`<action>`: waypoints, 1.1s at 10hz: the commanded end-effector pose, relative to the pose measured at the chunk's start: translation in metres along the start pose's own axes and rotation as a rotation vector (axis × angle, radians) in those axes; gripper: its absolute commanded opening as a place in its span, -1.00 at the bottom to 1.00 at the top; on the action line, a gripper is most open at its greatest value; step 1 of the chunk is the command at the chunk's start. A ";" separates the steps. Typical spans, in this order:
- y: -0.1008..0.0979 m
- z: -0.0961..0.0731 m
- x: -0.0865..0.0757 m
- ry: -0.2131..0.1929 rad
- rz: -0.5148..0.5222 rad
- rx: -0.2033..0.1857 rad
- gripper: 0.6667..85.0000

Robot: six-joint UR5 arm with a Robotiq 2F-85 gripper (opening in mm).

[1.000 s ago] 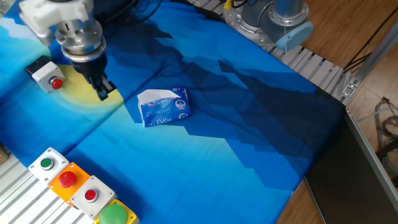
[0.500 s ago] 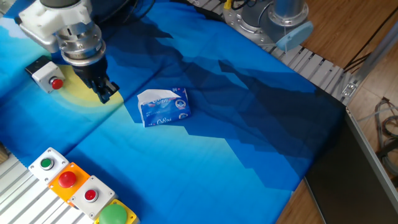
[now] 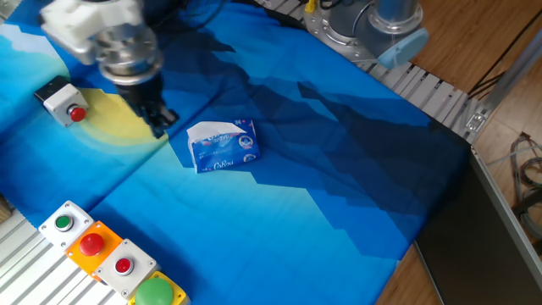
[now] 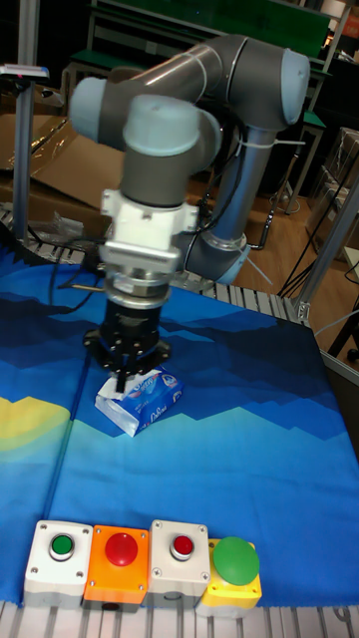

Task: Press the button horizontally

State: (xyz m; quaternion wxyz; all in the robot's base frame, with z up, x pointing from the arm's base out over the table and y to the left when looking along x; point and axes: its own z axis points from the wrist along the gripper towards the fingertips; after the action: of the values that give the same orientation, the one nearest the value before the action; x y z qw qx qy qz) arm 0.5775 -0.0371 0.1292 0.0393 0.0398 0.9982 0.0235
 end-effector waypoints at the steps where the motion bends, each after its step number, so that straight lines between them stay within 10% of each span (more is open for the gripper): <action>1: 0.058 -0.009 0.009 -0.041 0.101 0.013 -0.99; 5: 0.049 -0.008 -0.011 -0.075 0.108 0.037 -0.99; 7: 0.071 -0.009 -0.010 -0.054 0.162 -0.059 -0.99; 11: 0.067 -0.007 -0.012 -0.076 0.120 -0.014 -0.99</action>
State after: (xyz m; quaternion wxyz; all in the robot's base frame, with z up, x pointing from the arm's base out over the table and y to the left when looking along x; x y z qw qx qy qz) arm 0.5915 0.0264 0.1391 0.0718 0.1014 0.9918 0.0313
